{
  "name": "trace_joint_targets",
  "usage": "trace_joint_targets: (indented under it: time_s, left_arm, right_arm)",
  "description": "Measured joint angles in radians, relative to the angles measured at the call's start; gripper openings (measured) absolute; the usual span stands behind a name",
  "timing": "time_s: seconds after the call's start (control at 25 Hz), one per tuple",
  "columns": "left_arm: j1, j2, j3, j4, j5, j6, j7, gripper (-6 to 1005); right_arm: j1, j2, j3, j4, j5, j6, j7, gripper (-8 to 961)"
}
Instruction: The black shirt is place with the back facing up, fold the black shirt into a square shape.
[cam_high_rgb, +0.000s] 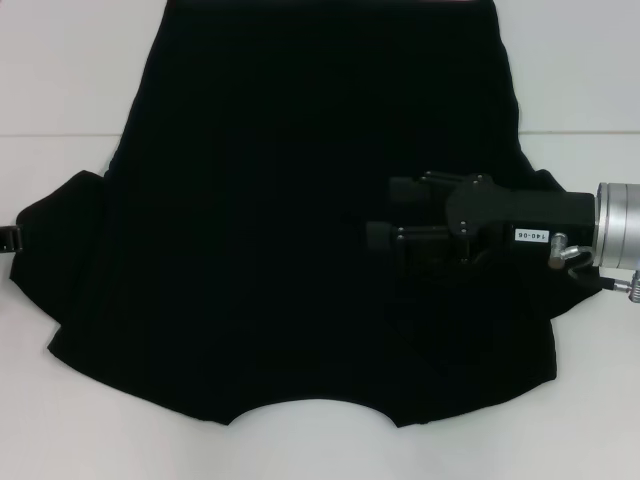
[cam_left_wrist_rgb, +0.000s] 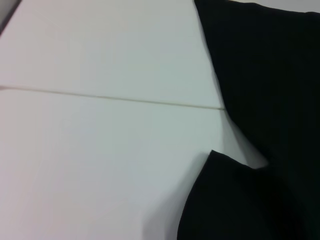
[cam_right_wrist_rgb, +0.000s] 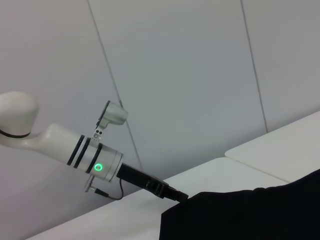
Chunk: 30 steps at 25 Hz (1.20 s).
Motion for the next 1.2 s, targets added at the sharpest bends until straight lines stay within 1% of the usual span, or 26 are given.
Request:
trace_joint_targets:
  time_s: [0.36, 0.56, 0.96, 1.2]
  left_arm:
    - [0.004, 0.002, 0.0, 0.007, 0.013, -0.022, -0.005, 1]
    - [0.015, -0.002, -0.001, 0.023, 0.013, -0.021, -0.018, 2]
    - [0.037, -0.005, -0.004, 0.053, 0.013, -0.015, -0.021, 1]
    - [0.04, -0.006, -0.024, 0.057, 0.013, -0.013, -0.023, 1]
  right_arm:
    - [0.001, 0.006, 0.0, 0.0, 0.009, 0.001, 0.004, 911]
    - [-0.003, 0.01, 0.0, 0.001, 0.02, 0.014, 0.006, 911]
    - [-0.007, 0.011, 0.0, 0.003, 0.029, 0.014, 0.008, 911]
    - [-0.007, 0.011, 0.0, 0.003, 0.032, 0.011, 0.004, 911]
